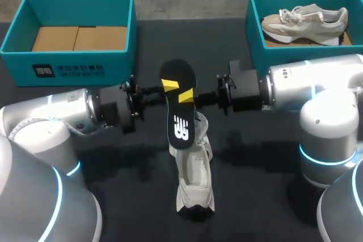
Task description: Take the shoe out of the shoebox, open the shoe tongue, remove and reinsert the insole, then place the shoe into the shoebox
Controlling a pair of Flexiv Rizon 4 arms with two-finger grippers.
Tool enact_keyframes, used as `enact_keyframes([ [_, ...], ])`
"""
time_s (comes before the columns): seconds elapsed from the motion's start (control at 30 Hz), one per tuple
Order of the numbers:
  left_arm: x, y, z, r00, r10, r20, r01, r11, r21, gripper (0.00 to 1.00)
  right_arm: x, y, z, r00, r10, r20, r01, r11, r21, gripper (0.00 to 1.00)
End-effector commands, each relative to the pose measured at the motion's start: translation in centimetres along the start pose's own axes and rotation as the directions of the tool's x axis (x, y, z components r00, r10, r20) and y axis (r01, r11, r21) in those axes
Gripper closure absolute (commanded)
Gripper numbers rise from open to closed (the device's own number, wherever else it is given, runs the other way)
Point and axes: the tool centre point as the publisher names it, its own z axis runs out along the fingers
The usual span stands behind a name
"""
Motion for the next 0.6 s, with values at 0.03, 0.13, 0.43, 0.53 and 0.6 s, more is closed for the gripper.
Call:
enact_keyframes([
  [0.03, -0.08, 0.04, 0.33, 1.0, 0.009, -0.003, -0.009, 1.0, 0.005, 0.82, 0.04, -0.08, 0.14, 1.0, 0.001, 0.003, -0.001, 1.0, -0.002, 1.0],
  [0.13, -0.14, 0.07, 0.33, 1.0, 0.013, -0.005, -0.013, 1.0, 0.009, 0.84, 0.04, -0.08, 0.14, 1.0, 0.001, 0.003, -0.001, 1.0, -0.002, 1.0],
  [0.43, -0.12, 0.4, 0.29, 1.0, 0.02, -0.015, -0.019, 1.0, 0.016, 0.85, 0.04, -0.08, 0.14, 1.0, 0.001, 0.003, -0.001, 1.0, -0.002, 1.0],
  [0.53, -0.18, 0.55, 0.09, 1.0, 0.026, -0.017, -0.025, 0.999, 0.023, 0.81, 0.04, -0.08, 0.14, 1.0, 0.001, 0.003, -0.001, 1.0, -0.002, 1.0],
  [0.6, -0.2, 0.63, 0.02, 0.999, 0.032, -0.021, -0.031, 0.999, 0.034, 0.8, 0.04, -0.08, 0.14, 1.0, 0.001, 0.003, -0.001, 1.0, -0.002, 1.0],
])
